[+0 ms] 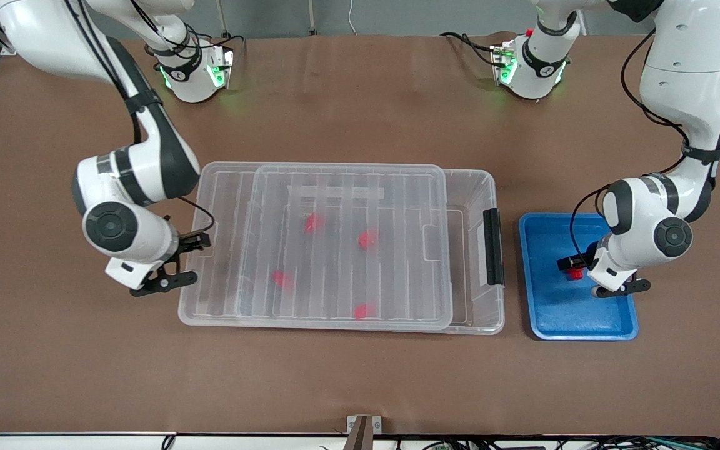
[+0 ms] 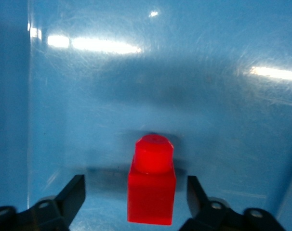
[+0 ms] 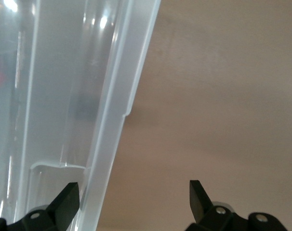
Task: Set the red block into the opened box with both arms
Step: 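Slide the clear lid open with the right gripper while the left gripper lifts the block, then carry the red block over the opened box with the left gripper, then open the left gripper to drop the block and raise it away, then slide the clear lid back over the box with the right gripper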
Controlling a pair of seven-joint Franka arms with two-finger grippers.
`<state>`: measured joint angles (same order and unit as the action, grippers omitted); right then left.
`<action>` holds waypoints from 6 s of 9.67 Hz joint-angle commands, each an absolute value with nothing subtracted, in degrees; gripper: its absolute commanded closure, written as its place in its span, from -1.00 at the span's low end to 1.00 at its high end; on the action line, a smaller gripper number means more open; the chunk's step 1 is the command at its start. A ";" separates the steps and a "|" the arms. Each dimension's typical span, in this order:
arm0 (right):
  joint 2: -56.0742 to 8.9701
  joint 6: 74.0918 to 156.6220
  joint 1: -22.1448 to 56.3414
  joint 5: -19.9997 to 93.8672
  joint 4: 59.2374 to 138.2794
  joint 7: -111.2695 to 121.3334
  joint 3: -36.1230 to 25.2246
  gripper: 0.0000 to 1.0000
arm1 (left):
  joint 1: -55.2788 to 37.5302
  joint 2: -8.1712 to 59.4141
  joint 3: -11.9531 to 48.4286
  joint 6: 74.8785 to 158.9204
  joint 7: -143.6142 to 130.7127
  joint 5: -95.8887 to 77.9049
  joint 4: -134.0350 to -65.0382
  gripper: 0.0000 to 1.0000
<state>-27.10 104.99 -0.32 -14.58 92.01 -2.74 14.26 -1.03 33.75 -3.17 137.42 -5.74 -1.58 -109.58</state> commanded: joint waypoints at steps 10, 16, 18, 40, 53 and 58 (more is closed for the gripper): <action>-25.58 101.43 -1.94 -15.21 87.64 8.62 6.77 -1.00 | -1.84 16.18 9.02 130.71 -10.68 -2.46 -108.29 1.00; -10.41 97.50 -2.55 -5.23 82.97 -7.19 0.21 -1.00 | -4.13 26.67 27.13 129.29 -35.55 9.72 -99.52 1.00; -5.38 88.99 -2.64 -1.76 83.14 -6.51 -5.78 -1.00 | -5.01 35.12 28.91 129.37 -39.71 16.22 -95.55 1.00; -4.04 86.66 -1.07 -1.31 83.76 0.07 -6.42 -1.00 | -3.34 2.40 7.67 100.03 -12.85 -0.44 -95.09 -1.00; -19.68 110.58 0.09 9.90 102.48 18.64 -1.68 1.00 | -2.99 -3.16 -0.62 90.27 -1.67 -4.13 -95.19 -1.00; -20.30 107.84 1.41 16.70 101.34 12.61 1.91 1.00 | -3.08 -2.73 -0.26 90.26 -2.46 -3.25 -94.66 -1.00</action>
